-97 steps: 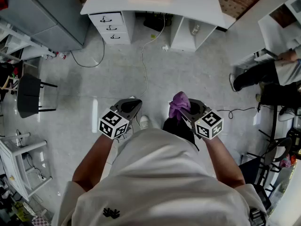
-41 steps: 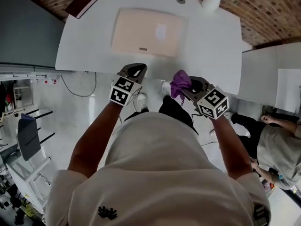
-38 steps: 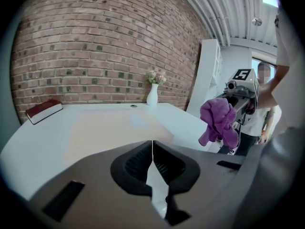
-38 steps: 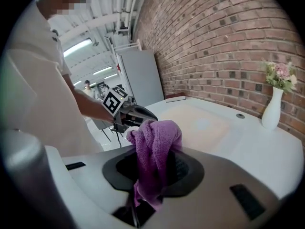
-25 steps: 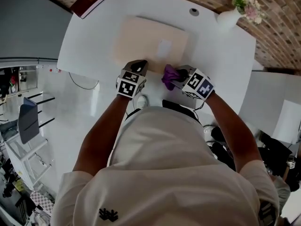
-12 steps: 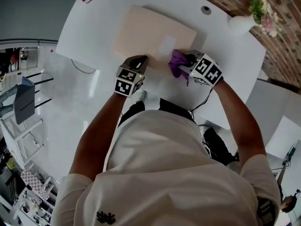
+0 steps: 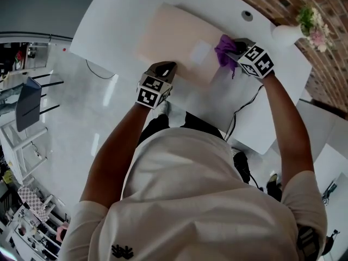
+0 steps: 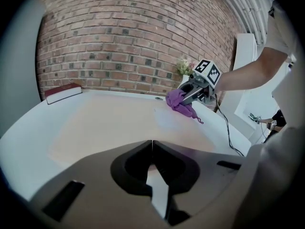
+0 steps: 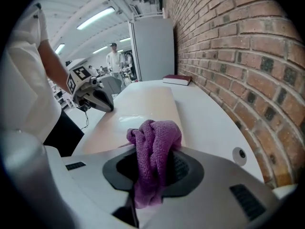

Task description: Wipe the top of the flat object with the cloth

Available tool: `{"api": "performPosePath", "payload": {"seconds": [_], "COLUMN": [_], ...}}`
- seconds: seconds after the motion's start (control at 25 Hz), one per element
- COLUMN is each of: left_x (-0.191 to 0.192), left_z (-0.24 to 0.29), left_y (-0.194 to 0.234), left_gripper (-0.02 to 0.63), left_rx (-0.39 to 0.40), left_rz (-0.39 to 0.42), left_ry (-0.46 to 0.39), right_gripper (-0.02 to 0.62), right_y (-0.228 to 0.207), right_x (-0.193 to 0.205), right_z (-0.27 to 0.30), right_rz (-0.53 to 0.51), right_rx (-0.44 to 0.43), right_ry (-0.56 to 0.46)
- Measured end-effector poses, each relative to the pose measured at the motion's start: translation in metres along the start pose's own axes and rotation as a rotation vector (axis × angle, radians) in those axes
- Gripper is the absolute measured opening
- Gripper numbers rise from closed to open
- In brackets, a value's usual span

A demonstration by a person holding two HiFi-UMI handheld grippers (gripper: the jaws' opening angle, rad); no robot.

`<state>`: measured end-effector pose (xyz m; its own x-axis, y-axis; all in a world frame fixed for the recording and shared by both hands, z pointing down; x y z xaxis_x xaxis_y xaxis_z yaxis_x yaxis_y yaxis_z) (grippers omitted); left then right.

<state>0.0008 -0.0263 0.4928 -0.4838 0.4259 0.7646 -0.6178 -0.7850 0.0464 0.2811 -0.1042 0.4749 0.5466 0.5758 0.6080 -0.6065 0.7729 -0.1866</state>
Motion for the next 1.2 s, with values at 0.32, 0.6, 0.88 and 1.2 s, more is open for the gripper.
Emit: {"api": "performPosePath", "payload": {"seconds": [0.32, 0.6, 0.88, 1.2], "left_x": [0.002, 0.006, 0.005, 0.005], "left_z": [-0.005, -0.007, -0.007, -0.008], "left_y": [0.000, 0.001, 0.001, -0.002], "left_gripper": [0.026, 0.026, 0.026, 0.026], "left_rx": [-0.007, 0.013, 0.030, 0.034], "left_rz": [-0.013, -0.015, -0.005, 0.008], "left_ry": [-0.017, -0.030, -0.029, -0.006], "right_gripper": [0.115, 0.115, 0.115, 0.115], "right_y": [-0.023, 0.039, 0.124, 0.173], "right_x": [-0.012, -0.022, -0.030, -0.028], "right_z": [-0.006, -0.016, -0.003, 0.043], "right_rz": [0.046, -0.032, -0.139, -0.249], "right_rx": [0.133, 0.072, -0.098, -0.247], "right_ry": [0.000, -0.027, -0.026, 0.068]}}
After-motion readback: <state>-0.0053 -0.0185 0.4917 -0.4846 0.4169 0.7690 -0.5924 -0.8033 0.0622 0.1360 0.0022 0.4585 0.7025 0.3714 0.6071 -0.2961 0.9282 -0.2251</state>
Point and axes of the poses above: the fingertips, and each gripper's own axes: z forward along the fingers, y to its left, x out of its underside, the point moved 9 cm from there along -z, backward along the fingers, and after that the axes turned 10 degrees about z, right-handed, at the moved point
